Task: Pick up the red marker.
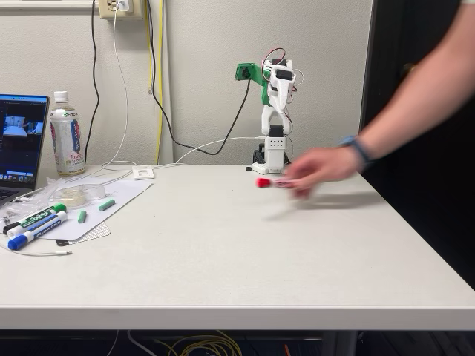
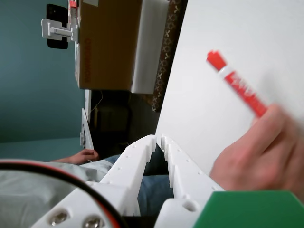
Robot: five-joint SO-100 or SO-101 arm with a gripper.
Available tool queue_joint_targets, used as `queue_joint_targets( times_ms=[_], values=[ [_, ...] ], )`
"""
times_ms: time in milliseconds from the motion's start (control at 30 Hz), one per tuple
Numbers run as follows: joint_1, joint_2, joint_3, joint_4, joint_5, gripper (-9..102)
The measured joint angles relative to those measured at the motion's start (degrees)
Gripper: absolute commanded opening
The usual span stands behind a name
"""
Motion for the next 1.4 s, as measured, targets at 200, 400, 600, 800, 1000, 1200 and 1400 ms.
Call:
queue_joint_targets(
  times_ms=[200, 400, 600, 800, 1000, 1200, 1400],
  values=[
    [0.09, 0.00, 0.18, 0.00, 0.00, 1],
    [0.09, 0.00, 0.18, 0.00, 0.00, 1],
    [0.09, 0.00, 0.18, 0.00, 0.00, 1],
    [0.70, 0.00, 0.18, 0.00, 0.00, 1],
    [0.70, 0.00, 0.18, 0.00, 0.00, 1],
    [0.70, -0.18, 0.18, 0.00, 0.00, 1],
    [0.88, -0.18, 0.18, 0.00, 0.00, 1]
  ],
)
